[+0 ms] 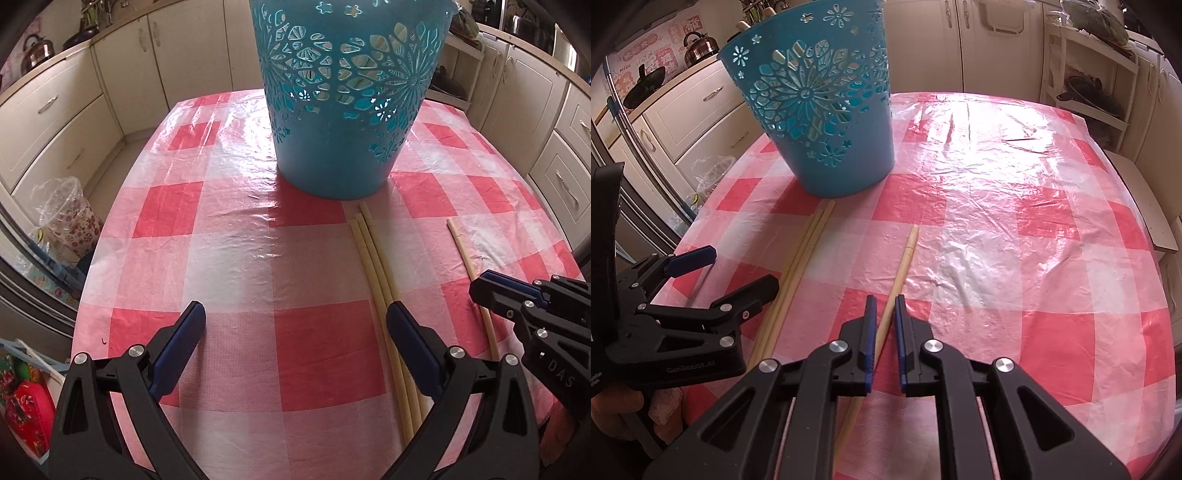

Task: Organize utensils
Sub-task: 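Lower the left tool onto a wooden stick and close its fingers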

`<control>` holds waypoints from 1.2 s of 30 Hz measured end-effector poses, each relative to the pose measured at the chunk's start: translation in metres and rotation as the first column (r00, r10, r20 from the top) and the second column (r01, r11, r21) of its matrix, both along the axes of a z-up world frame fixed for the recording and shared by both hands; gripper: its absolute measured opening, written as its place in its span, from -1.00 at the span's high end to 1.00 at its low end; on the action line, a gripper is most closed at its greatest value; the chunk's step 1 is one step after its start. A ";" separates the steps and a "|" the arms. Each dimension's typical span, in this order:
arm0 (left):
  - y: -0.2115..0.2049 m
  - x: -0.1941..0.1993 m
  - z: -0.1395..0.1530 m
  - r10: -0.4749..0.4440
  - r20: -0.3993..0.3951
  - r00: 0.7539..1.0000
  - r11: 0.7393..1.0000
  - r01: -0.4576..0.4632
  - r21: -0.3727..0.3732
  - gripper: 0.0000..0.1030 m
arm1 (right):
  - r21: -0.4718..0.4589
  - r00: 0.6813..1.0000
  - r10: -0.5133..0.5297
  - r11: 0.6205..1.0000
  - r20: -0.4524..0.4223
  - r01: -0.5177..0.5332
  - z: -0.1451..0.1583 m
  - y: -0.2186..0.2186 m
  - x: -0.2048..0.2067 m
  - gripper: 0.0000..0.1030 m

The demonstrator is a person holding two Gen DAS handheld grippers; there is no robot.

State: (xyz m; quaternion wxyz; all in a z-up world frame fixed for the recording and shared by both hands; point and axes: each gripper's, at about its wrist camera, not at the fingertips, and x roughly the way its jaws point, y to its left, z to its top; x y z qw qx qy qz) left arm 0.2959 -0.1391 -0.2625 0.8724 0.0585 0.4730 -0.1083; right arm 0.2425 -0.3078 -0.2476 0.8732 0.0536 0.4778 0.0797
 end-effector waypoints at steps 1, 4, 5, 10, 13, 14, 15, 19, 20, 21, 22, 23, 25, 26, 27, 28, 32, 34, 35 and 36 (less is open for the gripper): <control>-0.001 0.000 0.000 -0.001 0.000 1.000 1.000 0.001 0.004 -0.84 | 0.000 1.000 0.000 1.000 0.000 0.000 0.000 0.000 0.000 0.78; -0.006 0.000 0.000 -0.002 0.005 1.000 1.000 0.002 0.018 -0.84 | -0.002 1.000 0.003 1.000 0.003 -0.003 0.000 0.002 0.000 0.75; -0.006 0.000 0.000 -0.002 0.006 1.000 1.000 0.002 0.021 -0.84 | 0.000 1.000 0.003 1.000 0.003 -0.003 0.001 0.002 0.000 0.73; -0.004 0.002 0.000 0.011 0.000 1.000 1.000 -0.011 0.020 -0.84 | 0.000 1.000 0.006 1.000 0.009 -0.006 0.001 0.003 0.000 0.61; -0.004 0.008 -0.001 0.026 -0.012 1.000 1.000 -0.026 0.010 -0.84 | -0.003 1.000 0.005 1.000 0.014 -0.005 0.001 0.004 0.000 0.56; -0.005 0.009 -0.001 0.028 -0.015 1.000 1.000 -0.027 0.008 -0.84 | -0.004 1.000 0.004 1.000 0.015 -0.004 0.001 0.004 0.000 0.55; -0.006 0.009 -0.001 0.026 -0.017 1.000 1.000 -0.026 0.009 -0.84 | -0.005 1.000 0.004 1.000 0.017 -0.004 0.001 0.004 0.000 0.53; -0.012 0.002 -0.004 0.004 -0.017 1.000 0.999 -0.003 0.038 -0.81 | -0.019 1.000 -0.001 1.000 0.025 0.001 0.001 0.004 0.000 0.36; -0.011 0.001 -0.004 0.006 -0.020 1.000 0.999 -0.006 0.032 -0.81 | -0.024 1.000 -0.004 1.000 0.026 0.004 0.001 0.004 0.000 0.35; -0.011 0.000 -0.004 0.006 -0.020 1.000 0.999 -0.005 0.032 -0.81 | -0.024 1.000 -0.005 1.000 0.027 0.005 0.001 0.003 0.000 0.35; -0.011 0.000 -0.004 0.003 -0.019 1.000 0.999 -0.003 0.033 -0.81 | -0.022 1.000 -0.006 1.000 0.027 0.006 0.001 0.003 0.000 0.35; -0.010 0.001 -0.004 0.002 -0.018 1.000 0.999 -0.001 0.034 -0.80 | -0.022 1.000 -0.006 1.000 0.027 0.007 0.001 0.003 0.000 0.35; -0.009 0.001 -0.003 -0.005 -0.014 1.000 0.999 0.006 0.032 -0.70 | -0.027 1.000 -0.004 1.000 0.028 0.005 0.001 0.003 0.000 0.35; -0.009 0.002 -0.003 -0.016 -0.011 1.000 0.999 0.017 0.032 -0.61 | -0.030 1.000 -0.003 1.000 0.029 0.004 0.001 0.004 0.000 0.35; -0.009 0.002 -0.002 -0.037 -0.009 0.999 0.999 0.037 0.030 -0.55 | -0.033 1.000 -0.003 0.999 0.029 0.004 0.001 0.004 0.000 0.35; -0.009 0.003 0.000 -0.063 -0.006 0.998 0.998 0.064 0.030 -0.40 | -0.034 1.000 -0.004 0.999 0.030 0.005 0.001 0.004 0.000 0.35; -0.006 0.005 0.002 -0.222 -0.027 0.975 0.974 0.223 0.036 -0.28 | -0.033 0.999 -0.009 0.999 0.032 0.010 0.001 0.003 0.000 0.35; -0.002 0.011 0.004 -0.261 -0.057 0.964 0.964 0.263 0.027 -0.15 | -0.031 0.999 -0.010 0.999 0.033 0.011 0.001 0.003 0.000 0.32; 0.000 0.014 0.005 -0.268 -0.069 0.961 0.962 0.271 0.029 0.01 | -0.033 0.999 -0.009 0.999 0.033 0.010 0.001 0.003 0.000 0.32; 0.002 0.018 0.006 -0.270 -0.077 0.960 0.962 0.272 0.028 0.13 | -0.035 0.999 -0.009 0.999 0.034 0.010 0.001 0.004 0.000 0.30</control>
